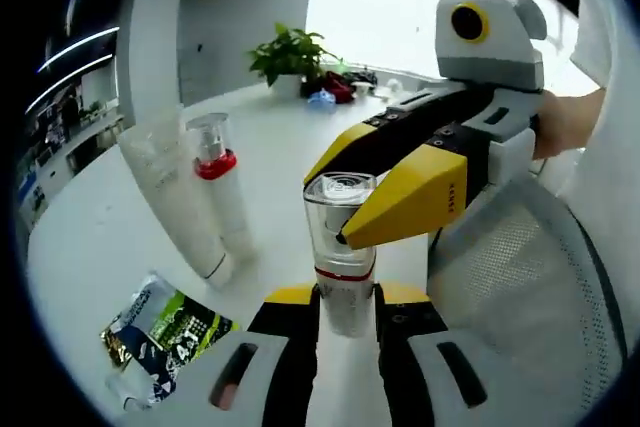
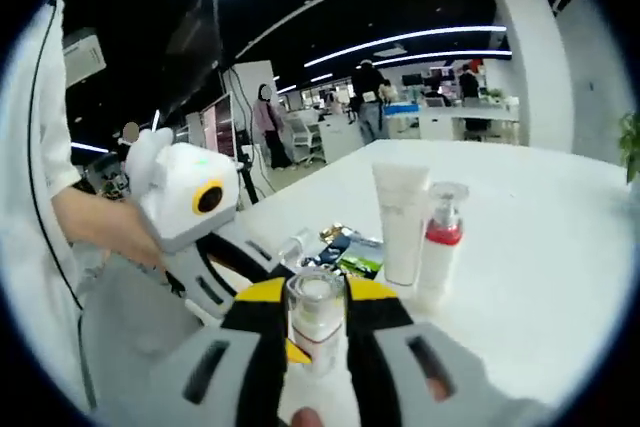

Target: Arrange the skincare products in the storage area until every visible bottle or jar stands upright without overlapping.

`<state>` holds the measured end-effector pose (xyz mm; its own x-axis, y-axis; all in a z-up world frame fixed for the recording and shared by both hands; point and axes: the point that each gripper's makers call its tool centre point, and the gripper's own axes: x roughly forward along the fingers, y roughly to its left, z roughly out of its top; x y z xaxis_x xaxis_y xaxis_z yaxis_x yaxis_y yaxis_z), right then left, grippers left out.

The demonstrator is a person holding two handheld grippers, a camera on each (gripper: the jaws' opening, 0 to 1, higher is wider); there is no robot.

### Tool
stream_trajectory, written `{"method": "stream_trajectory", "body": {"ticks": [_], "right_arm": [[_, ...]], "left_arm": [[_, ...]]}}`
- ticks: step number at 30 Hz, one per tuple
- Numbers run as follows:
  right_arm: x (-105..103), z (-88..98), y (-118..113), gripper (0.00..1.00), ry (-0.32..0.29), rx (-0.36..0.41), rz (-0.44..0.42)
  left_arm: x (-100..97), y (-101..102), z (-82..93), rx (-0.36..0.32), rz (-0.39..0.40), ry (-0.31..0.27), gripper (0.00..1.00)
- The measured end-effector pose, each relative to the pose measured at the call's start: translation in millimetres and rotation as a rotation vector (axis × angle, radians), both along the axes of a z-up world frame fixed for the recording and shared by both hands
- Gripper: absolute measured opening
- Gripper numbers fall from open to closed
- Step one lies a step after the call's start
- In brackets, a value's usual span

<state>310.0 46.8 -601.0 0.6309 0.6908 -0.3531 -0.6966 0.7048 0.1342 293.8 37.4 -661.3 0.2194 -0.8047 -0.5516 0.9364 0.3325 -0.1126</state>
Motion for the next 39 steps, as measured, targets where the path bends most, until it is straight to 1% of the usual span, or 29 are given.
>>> {"method": "stream_trajectory", "body": {"ticks": [3, 11, 15, 21, 24, 27, 33, 39], "right_arm": [[3.9, -7.6, -2.4, 0.21, 0.005, -0.025, -0.011], [16.7, -22.9, -8.6, 0.21, -0.006, -0.095, -0.036], [24.4, -28.7, -13.2, 0.21, -0.006, -0.111, -0.048], [36.3, -36.4, -20.1, 0.21, -0.009, -0.126, -0.063], [42.5, -35.9, -26.5, 0.21, -0.016, -0.117, -0.070], [54.4, -35.0, -30.6, 0.21, -0.016, -0.107, -0.077], [68.9, -35.1, -33.0, 0.21, -0.026, -0.111, -0.073], [78.5, -34.3, -35.1, 0.21, -0.030, -0.111, -0.060]], "left_arm": [[5.7, -3.7, -8.1, 0.004, -0.011, -0.016, 0.18], [20.8, -11.2, -22.1, 0.025, -0.030, -0.046, 0.18], [30.9, -15.6, -28.5, 0.037, -0.031, -0.055, 0.18], [44.8, -21.1, -35.2, 0.041, -0.024, -0.043, 0.18], [52.3, -24.6, -34.6, 0.020, -0.009, -0.032, 0.18], [60.1, -28.1, -33.3, 0.016, 0.001, -0.040, 0.18], [76.3, -32.2, -32.9, 0.028, 0.007, -0.053, 0.18], [84.1, -34.1, -33.3, 0.029, 0.017, -0.053, 0.18]]}}
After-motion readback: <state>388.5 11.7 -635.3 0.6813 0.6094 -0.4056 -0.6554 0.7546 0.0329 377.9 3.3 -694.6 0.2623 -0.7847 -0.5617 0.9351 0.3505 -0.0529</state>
